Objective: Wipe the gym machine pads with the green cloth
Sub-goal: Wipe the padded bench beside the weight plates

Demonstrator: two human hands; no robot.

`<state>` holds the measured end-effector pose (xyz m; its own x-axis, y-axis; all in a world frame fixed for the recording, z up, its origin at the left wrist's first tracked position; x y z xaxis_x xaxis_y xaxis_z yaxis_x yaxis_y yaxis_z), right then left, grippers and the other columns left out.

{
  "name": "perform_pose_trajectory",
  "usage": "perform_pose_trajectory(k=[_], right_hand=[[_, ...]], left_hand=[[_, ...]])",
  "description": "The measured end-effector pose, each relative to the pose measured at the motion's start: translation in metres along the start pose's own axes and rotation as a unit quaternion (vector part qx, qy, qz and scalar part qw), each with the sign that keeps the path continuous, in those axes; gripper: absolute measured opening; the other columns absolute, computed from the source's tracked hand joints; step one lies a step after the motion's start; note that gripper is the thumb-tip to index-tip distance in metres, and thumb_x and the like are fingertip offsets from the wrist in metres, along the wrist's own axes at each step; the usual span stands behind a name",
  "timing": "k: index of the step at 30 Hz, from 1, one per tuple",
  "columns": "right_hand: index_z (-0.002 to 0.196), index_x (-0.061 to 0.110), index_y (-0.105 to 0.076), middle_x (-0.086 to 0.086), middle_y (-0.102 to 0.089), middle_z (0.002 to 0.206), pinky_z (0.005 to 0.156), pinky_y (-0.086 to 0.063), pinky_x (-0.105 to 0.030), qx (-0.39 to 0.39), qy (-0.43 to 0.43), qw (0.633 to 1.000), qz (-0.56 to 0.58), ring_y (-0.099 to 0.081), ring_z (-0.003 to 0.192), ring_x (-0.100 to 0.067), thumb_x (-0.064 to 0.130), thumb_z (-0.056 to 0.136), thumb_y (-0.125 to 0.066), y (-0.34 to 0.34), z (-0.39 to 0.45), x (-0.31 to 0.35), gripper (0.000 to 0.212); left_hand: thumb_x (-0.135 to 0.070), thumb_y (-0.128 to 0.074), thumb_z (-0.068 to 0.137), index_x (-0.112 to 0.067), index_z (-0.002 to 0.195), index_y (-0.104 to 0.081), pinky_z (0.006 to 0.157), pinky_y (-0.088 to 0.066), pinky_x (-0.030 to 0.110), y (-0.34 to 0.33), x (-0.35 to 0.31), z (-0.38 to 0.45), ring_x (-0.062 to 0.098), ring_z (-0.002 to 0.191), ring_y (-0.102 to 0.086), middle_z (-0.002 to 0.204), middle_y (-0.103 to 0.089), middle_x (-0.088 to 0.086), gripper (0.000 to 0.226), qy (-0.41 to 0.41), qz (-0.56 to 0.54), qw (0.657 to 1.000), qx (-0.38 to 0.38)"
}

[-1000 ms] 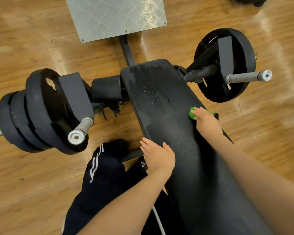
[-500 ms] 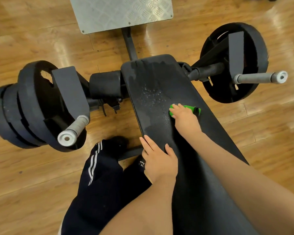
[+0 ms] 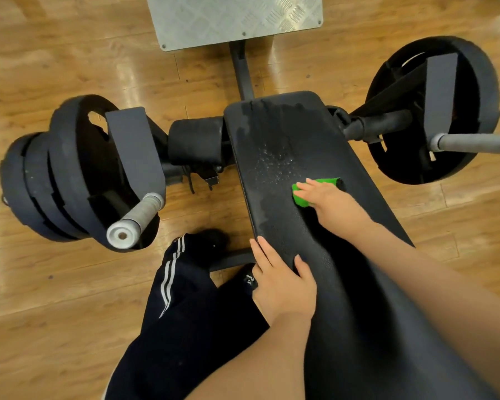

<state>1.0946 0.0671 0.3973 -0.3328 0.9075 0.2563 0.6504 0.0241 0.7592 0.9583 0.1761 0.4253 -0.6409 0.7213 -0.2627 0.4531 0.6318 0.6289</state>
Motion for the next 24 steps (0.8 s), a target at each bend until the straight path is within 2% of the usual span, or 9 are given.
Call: perform_pose_trajectory(k=[2, 5, 8, 10, 13, 17, 21, 24], right_hand=[[0.147, 0.018, -0.026, 0.001, -0.016, 0.156, 0.114, -0.009, -0.029, 0.021, 0.019, 0.999, -0.015, -0.01, 0.144, -0.016, -0.009, 0.086, -0.041, -0.002, 0.009, 0.029, 0.069], [0.148, 0.018, -0.02, 0.0, -0.011, 0.157, 0.114, -0.01, -0.034, 0.054, 0.096, 0.993, -0.033, -0.005, 0.144, -0.019, -0.006, 0.086, -0.042, -0.016, 0.017, 0.067, 0.071], [0.149, 0.019, -0.017, 0.001, -0.009, 0.158, 0.115, -0.004, -0.033, 0.077, 0.156, 0.983, -0.05, 0.0, 0.145, -0.018, -0.005, 0.087, -0.041, -0.018, 0.006, 0.069, 0.071], [0.149, 0.021, -0.019, 0.005, -0.011, 0.157, 0.113, 0.003, -0.026, 0.069, 0.173, 0.982, -0.021, 0.0, 0.145, -0.014, -0.004, 0.089, -0.041, -0.019, -0.013, 0.055, 0.068], [0.148, 0.023, -0.023, 0.01, -0.014, 0.156, 0.108, 0.009, -0.018, 0.042, 0.138, 0.989, 0.018, -0.002, 0.144, -0.009, -0.003, 0.09, -0.041, -0.019, -0.029, 0.033, 0.066], [0.147, 0.022, -0.025, 0.004, -0.013, 0.157, 0.114, -0.001, -0.029, 0.046, 0.059, 0.997, 0.008, -0.004, 0.144, -0.014, -0.006, 0.085, -0.044, -0.014, 0.009, 0.049, 0.07], [0.147, 0.018, -0.026, 0.0, -0.016, 0.156, 0.115, -0.006, -0.034, 0.04, 0.105, 0.994, -0.01, -0.006, 0.144, -0.018, -0.003, 0.089, -0.041, -0.018, 0.016, 0.082, 0.063], [0.147, 0.018, -0.024, 0.0, -0.013, 0.157, 0.114, -0.01, -0.033, 0.05, 0.052, 0.997, -0.026, -0.007, 0.144, -0.018, -0.005, 0.087, -0.045, -0.007, 0.017, 0.064, 0.068]], left_hand=[[-0.049, -0.029, 0.099, -0.015, 0.152, 0.016, 0.086, -0.045, 0.033, 0.0, 0.0, 0.0, 0.019, 0.134, -0.03, 0.161, 0.014, -0.001, 0.077, 0.002, 0.002, 1.0, 0.001], [-0.046, -0.031, 0.1, -0.015, 0.153, 0.014, 0.09, -0.043, 0.033, 0.003, -0.001, -0.002, 0.019, 0.138, -0.026, 0.162, 0.014, -0.001, 0.076, 0.002, -0.011, 1.0, 0.01], [-0.045, -0.032, 0.099, -0.015, 0.153, 0.013, 0.093, -0.044, 0.034, 0.004, -0.002, -0.003, 0.019, 0.141, -0.023, 0.162, 0.014, -0.001, 0.076, 0.0, -0.02, 1.0, 0.009], [-0.046, -0.031, 0.1, -0.015, 0.153, 0.014, 0.092, -0.044, 0.032, 0.004, -0.002, -0.003, 0.018, 0.141, -0.024, 0.162, 0.014, -0.001, 0.076, -0.001, -0.013, 1.0, 0.007], [-0.048, -0.029, 0.1, -0.015, 0.152, 0.015, 0.088, -0.044, 0.028, 0.003, -0.003, -0.003, 0.017, 0.139, -0.026, 0.162, 0.014, -0.001, 0.077, -0.003, 0.0, 1.0, 0.002], [-0.047, -0.03, 0.1, -0.014, 0.153, 0.014, 0.088, -0.043, 0.03, 0.002, -0.002, -0.002, 0.018, 0.139, -0.025, 0.162, 0.014, 0.0, 0.076, -0.007, -0.007, 1.0, 0.004], [-0.044, -0.033, 0.099, -0.013, 0.153, 0.013, 0.097, -0.042, 0.033, 0.001, -0.001, -0.001, 0.018, 0.146, -0.013, 0.162, 0.014, -0.002, 0.077, -0.007, -0.027, 1.0, 0.013], [-0.047, -0.031, 0.099, -0.013, 0.152, 0.015, 0.104, -0.04, 0.034, -0.002, 0.001, 0.0, 0.02, 0.149, -0.003, 0.162, 0.015, 0.0, 0.078, -0.005, -0.023, 1.0, 0.005]])
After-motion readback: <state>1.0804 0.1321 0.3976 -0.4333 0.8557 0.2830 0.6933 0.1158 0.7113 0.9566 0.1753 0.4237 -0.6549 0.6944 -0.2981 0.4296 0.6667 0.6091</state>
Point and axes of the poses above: each hand's wrist, its own z-axis towards the middle knuckle, its own y-axis out of the back of the hand, x = y × z, the point moved 1 cm from there along z, towards the middle knuckle
